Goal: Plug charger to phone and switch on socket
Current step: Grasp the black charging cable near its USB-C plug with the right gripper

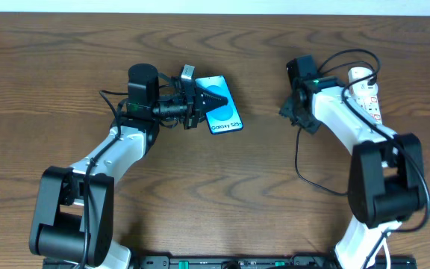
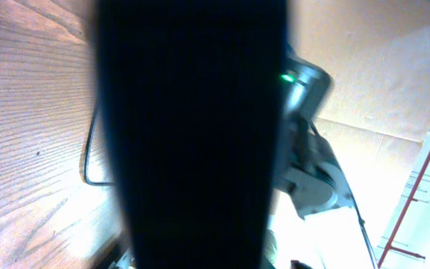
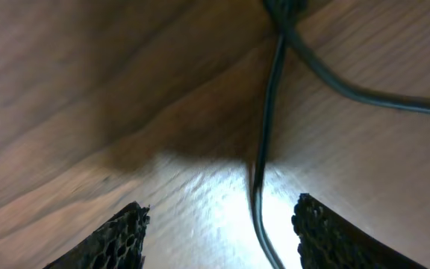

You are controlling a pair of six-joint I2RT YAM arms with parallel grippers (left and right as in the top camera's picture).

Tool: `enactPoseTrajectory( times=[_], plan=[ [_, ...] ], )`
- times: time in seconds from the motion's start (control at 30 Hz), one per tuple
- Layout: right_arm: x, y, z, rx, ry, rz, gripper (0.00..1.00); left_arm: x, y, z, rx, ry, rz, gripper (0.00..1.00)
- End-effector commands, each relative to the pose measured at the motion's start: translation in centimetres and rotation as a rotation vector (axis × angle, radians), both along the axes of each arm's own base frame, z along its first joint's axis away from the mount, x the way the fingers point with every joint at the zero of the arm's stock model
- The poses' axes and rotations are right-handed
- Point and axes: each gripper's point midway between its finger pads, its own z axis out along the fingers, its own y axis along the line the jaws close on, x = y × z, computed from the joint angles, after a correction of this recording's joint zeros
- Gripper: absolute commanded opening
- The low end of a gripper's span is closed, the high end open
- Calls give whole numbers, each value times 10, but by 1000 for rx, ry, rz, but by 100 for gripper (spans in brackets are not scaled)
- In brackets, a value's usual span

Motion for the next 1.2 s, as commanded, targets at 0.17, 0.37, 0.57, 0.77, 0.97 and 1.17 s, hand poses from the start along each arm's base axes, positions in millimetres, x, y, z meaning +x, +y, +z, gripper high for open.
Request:
enactPoseTrajectory(
  times=[0.17, 0.37, 0.57, 0.77, 0.97, 1.17],
  plan=[
    [-2, -9, -41, -13, 81, -32, 39, -1, -1, 12, -16, -52, -34, 7],
    [-12, 44, -51, 178, 147, 368, 1, -1, -1, 12, -16, -52, -34, 7],
    [-77, 60, -53, 145, 381, 676, 18, -1, -1, 12, -15, -52, -34, 7],
    [-68, 39, -56, -103, 344, 503, 59, 1, -1, 11, -12, -53, -25, 8],
    [-28, 23, -56, -96, 166, 214, 58, 0, -1, 11, -13, -52, -27, 7],
    [-32, 15, -58, -74, 191, 191, 51, 0, -1, 11, -13, -52, -27, 7]
  ],
)
